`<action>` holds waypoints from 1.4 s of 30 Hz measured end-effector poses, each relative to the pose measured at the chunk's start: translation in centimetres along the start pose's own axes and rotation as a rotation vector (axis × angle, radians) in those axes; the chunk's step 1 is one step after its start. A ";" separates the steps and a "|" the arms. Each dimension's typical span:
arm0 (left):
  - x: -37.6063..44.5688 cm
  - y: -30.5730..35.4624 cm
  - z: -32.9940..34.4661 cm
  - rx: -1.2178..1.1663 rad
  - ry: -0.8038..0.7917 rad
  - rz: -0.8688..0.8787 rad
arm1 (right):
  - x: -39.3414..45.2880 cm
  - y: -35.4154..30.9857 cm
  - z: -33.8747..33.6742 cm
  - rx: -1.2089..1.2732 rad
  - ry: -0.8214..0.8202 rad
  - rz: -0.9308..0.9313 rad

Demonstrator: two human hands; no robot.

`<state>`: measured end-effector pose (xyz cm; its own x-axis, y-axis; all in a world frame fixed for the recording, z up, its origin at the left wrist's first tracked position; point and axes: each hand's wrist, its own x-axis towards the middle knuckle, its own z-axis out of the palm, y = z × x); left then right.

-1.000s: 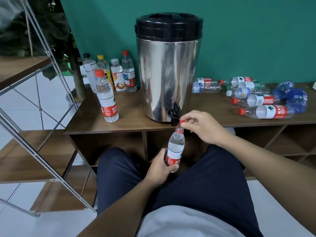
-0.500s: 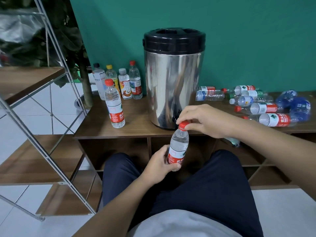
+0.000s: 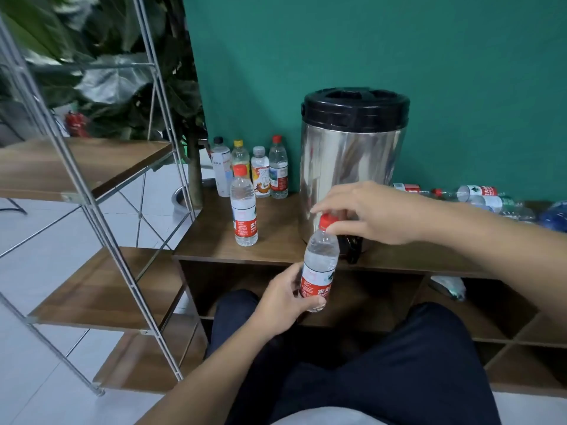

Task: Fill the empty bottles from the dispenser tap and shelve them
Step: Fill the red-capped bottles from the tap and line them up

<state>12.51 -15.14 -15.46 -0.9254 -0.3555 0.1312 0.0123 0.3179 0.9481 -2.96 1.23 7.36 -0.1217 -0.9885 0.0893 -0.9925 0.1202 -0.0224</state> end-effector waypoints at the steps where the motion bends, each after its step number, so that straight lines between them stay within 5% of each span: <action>1: 0.1 0.2 -0.7 -0.007 0.009 0.000 | 0.4 -0.1 -0.5 -0.008 -0.028 -0.005; 11: 1.4 1.5 -6.0 -0.030 0.049 0.042 | 5.9 -2.7 -1.4 -0.086 0.022 0.000; 20: 3.9 0.6 -5.3 0.039 0.264 0.020 | 10.7 -4.1 -0.4 -0.280 0.164 0.285; 28: 6.3 -1.3 -6.1 0.092 0.414 -0.044 | 12.6 -3.1 4.1 0.158 0.444 0.349; 42: 7.6 -2.2 -7.9 0.169 0.358 -0.071 | 15.3 -2.8 13.1 0.467 0.486 0.586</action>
<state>8.45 -25.44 -14.23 -0.7310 -0.6560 0.1879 -0.1374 0.4112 0.9011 -1.87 -15.38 -4.22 -0.7050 -0.6193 0.3456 -0.6762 0.4400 -0.5909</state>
